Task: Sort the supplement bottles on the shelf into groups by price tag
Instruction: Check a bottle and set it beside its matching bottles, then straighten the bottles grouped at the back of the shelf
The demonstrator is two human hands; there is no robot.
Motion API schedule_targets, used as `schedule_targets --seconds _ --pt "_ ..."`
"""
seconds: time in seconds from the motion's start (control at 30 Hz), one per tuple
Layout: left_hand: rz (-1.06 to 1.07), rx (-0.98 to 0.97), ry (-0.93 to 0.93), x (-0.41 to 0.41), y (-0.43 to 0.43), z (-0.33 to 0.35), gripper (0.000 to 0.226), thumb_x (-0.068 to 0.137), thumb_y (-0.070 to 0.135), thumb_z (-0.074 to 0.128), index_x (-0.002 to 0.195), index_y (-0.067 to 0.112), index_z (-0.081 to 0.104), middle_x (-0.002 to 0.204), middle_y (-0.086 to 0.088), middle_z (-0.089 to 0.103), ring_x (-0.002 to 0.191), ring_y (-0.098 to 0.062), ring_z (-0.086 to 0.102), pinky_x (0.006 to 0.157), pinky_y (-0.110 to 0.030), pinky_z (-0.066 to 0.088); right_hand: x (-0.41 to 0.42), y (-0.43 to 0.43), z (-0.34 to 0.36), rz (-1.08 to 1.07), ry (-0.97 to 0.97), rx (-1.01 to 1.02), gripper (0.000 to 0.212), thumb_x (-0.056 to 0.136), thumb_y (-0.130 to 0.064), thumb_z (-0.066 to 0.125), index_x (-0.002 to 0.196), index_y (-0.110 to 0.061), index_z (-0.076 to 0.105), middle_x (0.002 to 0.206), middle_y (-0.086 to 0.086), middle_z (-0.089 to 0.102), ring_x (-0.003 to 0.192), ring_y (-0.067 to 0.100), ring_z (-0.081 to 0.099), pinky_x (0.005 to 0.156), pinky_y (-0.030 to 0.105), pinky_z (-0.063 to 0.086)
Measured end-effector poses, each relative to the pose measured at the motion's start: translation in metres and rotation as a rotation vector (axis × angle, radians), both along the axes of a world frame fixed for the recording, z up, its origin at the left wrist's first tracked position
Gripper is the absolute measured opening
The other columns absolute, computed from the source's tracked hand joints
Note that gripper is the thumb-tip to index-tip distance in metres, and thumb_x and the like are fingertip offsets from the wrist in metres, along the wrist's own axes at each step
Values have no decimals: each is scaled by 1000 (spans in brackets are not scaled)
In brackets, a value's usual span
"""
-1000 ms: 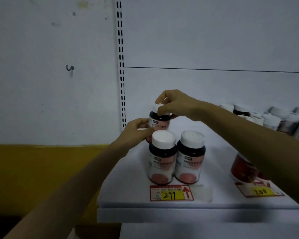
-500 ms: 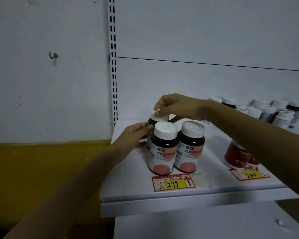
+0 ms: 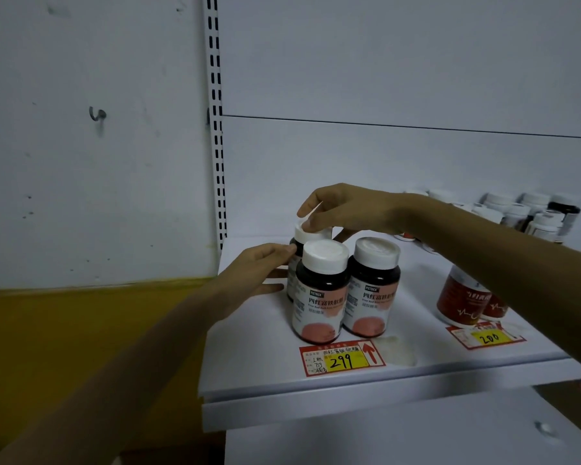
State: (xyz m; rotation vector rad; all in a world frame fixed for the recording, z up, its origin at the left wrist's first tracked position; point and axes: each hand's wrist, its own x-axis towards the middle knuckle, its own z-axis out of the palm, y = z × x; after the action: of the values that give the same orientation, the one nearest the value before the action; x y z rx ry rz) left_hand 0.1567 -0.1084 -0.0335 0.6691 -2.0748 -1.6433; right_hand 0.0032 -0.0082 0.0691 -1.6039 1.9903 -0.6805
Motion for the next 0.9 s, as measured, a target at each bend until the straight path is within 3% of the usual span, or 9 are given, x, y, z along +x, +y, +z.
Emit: schedule_targets --seconds 0.2,0.37,0.6,0.77,0.9 --pt "4 -54 -42 2 -8 11 49 91 46 44 128 15 52 125 0 58 112 -19 57 92 -33 48 -1 0 1 -14 50 -21 34 88 -28 62 120 -19 56 115 2 63 106 18 61 87 30 54" --pt "87 -288 -27 -16 -16 65 43 93 44 47 124 16 55 126 -1 59 107 -13 58 86 -27 47 -18 8 23 -90 97 -117 31 89 -26 61 117 -13 58 111 2 66 106 18 63 91 34 51" --pt "6 -893 -351 -86 19 140 50 92 45 47 131 14 49 138 -2 49 121 -20 47 97 -30 36 -87 39 57 -206 309 -119 34 87 -28 65 116 -12 59 113 9 65 107 24 61 89 38 51" --pt "-98 -1007 -507 -155 53 152 61 90 51 48 140 18 37 140 -1 47 124 -19 47 93 -25 33 -149 61 61 -205 509 -29 39 86 -33 66 120 -15 58 107 -1 57 100 18 53 86 29 41" --pt "-150 -1016 -574 -204 75 145 63 89 51 50 141 20 34 141 -2 47 124 -19 47 94 -24 33 -206 69 52 -154 660 107 43 83 -37 67 121 -20 56 117 0 56 98 17 50 87 29 40"
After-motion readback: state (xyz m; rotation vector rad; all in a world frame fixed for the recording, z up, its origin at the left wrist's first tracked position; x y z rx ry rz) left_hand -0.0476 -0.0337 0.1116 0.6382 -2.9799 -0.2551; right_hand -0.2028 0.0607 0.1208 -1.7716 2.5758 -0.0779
